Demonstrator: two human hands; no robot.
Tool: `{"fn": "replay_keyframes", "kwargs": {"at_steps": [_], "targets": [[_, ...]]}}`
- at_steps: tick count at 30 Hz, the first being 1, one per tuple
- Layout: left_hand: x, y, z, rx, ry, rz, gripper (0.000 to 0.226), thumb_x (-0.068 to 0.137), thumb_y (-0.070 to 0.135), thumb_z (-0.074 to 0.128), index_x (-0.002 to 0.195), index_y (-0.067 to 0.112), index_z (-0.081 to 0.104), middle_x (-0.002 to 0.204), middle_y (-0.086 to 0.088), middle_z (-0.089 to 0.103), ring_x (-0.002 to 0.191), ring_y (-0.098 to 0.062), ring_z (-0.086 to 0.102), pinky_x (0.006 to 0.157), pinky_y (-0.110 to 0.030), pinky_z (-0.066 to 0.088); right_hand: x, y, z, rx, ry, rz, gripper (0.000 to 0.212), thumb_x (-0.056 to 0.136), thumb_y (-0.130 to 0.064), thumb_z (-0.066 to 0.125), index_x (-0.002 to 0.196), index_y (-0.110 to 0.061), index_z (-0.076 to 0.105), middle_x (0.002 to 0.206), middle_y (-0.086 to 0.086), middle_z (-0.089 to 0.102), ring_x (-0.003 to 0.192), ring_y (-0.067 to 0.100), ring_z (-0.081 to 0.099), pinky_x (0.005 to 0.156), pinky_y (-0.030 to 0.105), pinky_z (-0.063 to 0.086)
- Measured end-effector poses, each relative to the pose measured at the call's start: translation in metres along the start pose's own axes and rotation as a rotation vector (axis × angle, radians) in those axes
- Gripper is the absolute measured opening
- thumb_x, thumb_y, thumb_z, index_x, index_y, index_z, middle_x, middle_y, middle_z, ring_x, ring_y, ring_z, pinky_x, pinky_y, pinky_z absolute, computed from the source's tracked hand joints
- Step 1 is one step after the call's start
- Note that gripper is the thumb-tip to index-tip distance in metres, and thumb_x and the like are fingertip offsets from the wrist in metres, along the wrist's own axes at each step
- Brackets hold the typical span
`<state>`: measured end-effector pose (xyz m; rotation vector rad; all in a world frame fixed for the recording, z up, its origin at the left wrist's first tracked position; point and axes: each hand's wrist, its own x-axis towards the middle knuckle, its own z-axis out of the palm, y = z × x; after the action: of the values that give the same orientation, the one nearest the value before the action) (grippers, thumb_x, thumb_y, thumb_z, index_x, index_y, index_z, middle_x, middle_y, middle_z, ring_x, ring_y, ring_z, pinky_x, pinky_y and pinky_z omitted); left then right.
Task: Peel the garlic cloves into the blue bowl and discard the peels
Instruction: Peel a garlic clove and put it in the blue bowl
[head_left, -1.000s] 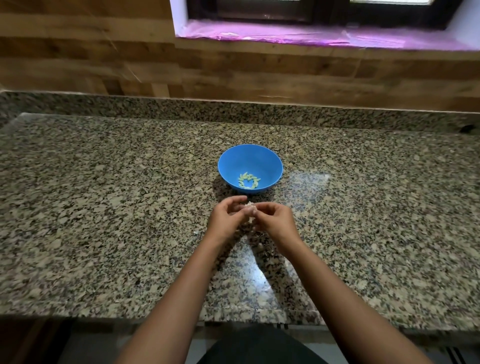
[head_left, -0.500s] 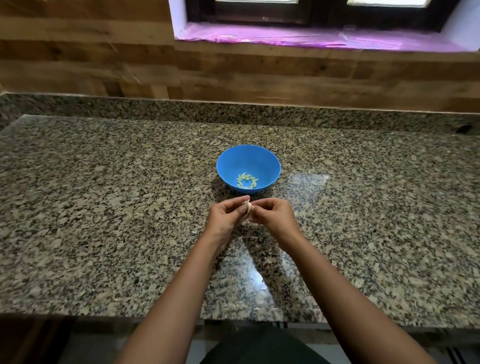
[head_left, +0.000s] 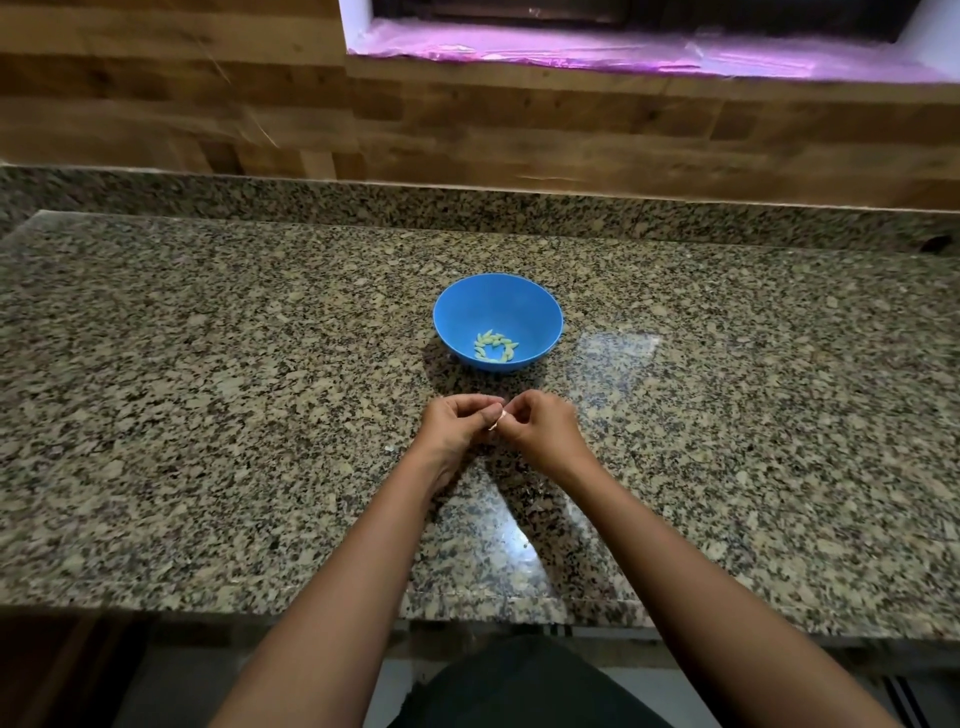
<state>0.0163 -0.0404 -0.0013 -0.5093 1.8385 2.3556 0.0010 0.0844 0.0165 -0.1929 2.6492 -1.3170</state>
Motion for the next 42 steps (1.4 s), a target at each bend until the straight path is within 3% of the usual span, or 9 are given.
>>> {"fn": "replay_keyframes", "kwargs": {"at_steps": [6,11,14,19,22,27,36,39,42], "targets": [[0.005,0.001,-0.002,0.104,0.004,-0.028,0.013,0.084,-0.008,0.059,0.096,-0.007,0.065,0.063,0.001,0.070,0.057,-0.009,0.063,0.053,-0.017,0.052,0.005,-0.004,0.000,-0.245,-0.091,-0.107,0.016,0.088,-0.017,0.058,0.093,-0.003,0.059,0.090,0.008,0.057,0.079,0.016,0.050,0.063,0.027,0.037],[0.012,-0.001,-0.004,0.266,0.063,-0.042,0.019,0.086,-0.003,0.061,0.104,-0.006,0.064,0.096,-0.019,0.068,0.074,-0.017,0.064,0.066,-0.022,0.056,0.012,-0.004,-0.001,-0.227,-0.105,-0.025,0.012,0.090,-0.012,0.056,0.092,-0.003,0.063,0.094,0.010,0.063,0.083,0.019,0.056,0.072,0.032,0.045],[0.013,-0.002,-0.007,0.552,0.098,0.033,0.021,0.089,0.009,0.062,0.109,0.005,0.067,0.105,-0.012,0.069,0.080,-0.015,0.063,0.071,-0.020,0.049,0.016,0.001,-0.008,-0.133,-0.130,0.101,0.012,0.092,-0.006,0.053,0.090,-0.006,0.064,0.096,0.011,0.068,0.087,0.022,0.064,0.080,0.038,0.053],[0.008,0.001,-0.011,0.756,0.063,0.133,0.026,0.092,0.013,0.058,0.117,0.008,0.065,0.121,-0.011,0.061,0.106,-0.019,0.056,0.084,-0.020,0.038,0.010,0.000,-0.022,-0.128,-0.163,0.136,0.015,0.089,-0.001,0.057,0.078,-0.009,0.062,0.090,0.010,0.067,0.081,0.024,0.067,0.073,0.040,0.058],[0.008,0.003,-0.016,0.739,0.068,0.115,0.029,0.094,0.015,0.055,0.121,0.012,0.062,0.122,-0.009,0.063,0.095,-0.015,0.058,0.073,-0.020,0.042,0.004,0.000,-0.024,-0.305,-0.195,0.074,0.018,0.087,0.009,0.051,0.084,-0.004,0.064,0.090,0.008,0.065,0.082,0.023,0.065,0.074,0.036,0.057],[0.003,0.002,-0.030,0.695,0.096,0.140,0.028,0.093,0.014,0.056,0.120,0.014,0.063,0.120,-0.003,0.063,0.076,-0.006,0.053,0.058,-0.012,0.041,-0.002,0.000,-0.019,-0.590,-0.231,-0.106,0.013,0.091,0.000,0.049,0.085,-0.003,0.061,0.089,0.009,0.062,0.080,0.018,0.058,0.076,0.027,0.053],[-0.013,-0.004,-0.019,0.755,0.159,0.243,0.029,0.092,0.014,0.057,0.121,0.013,0.062,0.125,-0.008,0.057,0.108,-0.021,0.056,0.094,-0.032,0.046,-0.011,0.003,-0.006,-0.826,-0.269,-0.354,0.011,0.092,0.000,0.045,0.092,-0.001,0.057,0.090,0.008,0.052,0.081,0.018,0.047,0.074,0.024,0.041],[-0.021,-0.004,-0.011,0.743,0.163,0.329,0.026,0.093,0.013,0.055,0.118,0.011,0.063,0.120,-0.007,0.058,0.108,-0.019,0.055,0.092,-0.028,0.045,-0.016,0.012,-0.008,-0.562,-0.138,-0.174,0.014,0.088,0.005,0.049,0.093,0.001,0.062,0.094,0.010,0.060,0.084,0.020,0.055,0.075,0.026,0.047],[-0.029,-0.003,-0.003,0.685,0.051,0.317,0.023,0.096,0.021,0.051,0.113,0.011,0.063,0.104,-0.002,0.061,0.094,-0.016,0.058,0.077,-0.026,0.047,-0.020,0.006,-0.018,0.240,-0.104,0.235,0.015,0.090,0.002,0.054,0.102,0.006,0.063,0.088,0.015,0.063,0.062,0.015,0.057,0.054,0.021,0.052]]}}
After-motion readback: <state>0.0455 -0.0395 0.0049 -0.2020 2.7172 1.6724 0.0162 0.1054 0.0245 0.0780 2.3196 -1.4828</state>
